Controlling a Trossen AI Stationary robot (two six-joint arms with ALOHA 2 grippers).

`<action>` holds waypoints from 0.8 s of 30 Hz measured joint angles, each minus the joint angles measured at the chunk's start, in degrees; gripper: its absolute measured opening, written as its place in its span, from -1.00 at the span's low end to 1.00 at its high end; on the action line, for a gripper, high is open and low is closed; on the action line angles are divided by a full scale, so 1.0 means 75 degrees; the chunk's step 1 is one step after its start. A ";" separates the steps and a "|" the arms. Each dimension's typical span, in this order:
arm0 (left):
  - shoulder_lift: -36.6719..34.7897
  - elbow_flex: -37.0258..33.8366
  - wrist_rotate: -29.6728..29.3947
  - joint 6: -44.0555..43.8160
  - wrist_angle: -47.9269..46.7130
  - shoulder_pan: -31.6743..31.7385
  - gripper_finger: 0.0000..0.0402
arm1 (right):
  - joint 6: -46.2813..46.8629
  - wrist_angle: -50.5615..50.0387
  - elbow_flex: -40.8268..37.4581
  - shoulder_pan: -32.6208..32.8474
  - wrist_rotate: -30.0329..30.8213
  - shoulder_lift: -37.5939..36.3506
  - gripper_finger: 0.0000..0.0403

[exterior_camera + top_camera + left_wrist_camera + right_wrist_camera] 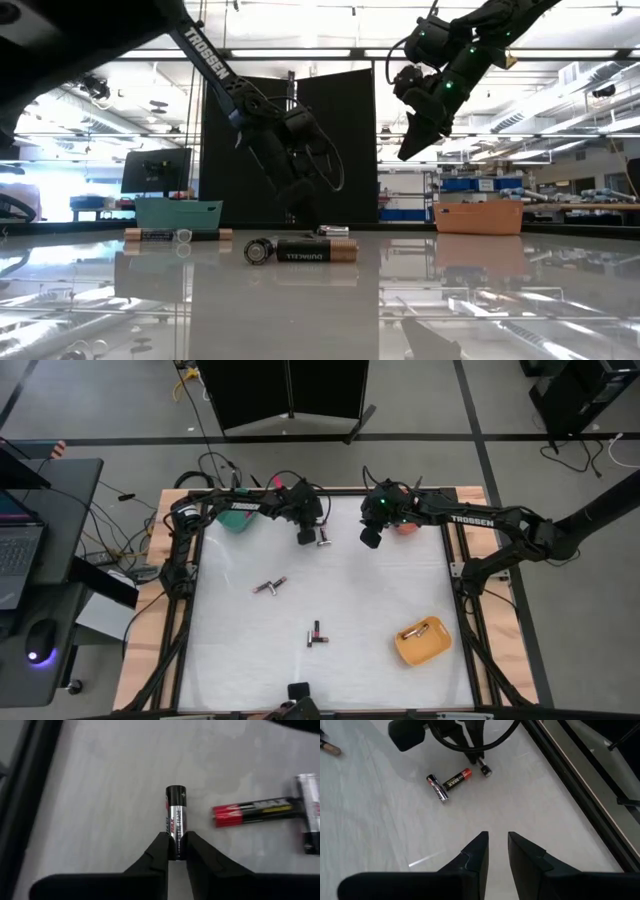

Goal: Sort batteries
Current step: Put the silver battery into the yellow bin

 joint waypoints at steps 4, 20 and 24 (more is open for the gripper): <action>-0.0001 0.0003 -0.0581 -0.0015 0.0035 0.0001 -0.77 | 0.0002 -0.0002 0.0000 0.0000 0.0000 0.0000 -0.63; -0.1050 -0.0020 -0.1118 -0.0168 0.0368 0.0015 -0.77 | -0.0024 -0.0140 0.0000 0.0125 0.0009 -0.0481 -0.70; -0.1480 -0.0311 -0.0620 -0.0536 0.0865 0.0048 -0.77 | 0.0021 -0.0736 0.0000 0.0418 0.0342 -0.1167 -0.71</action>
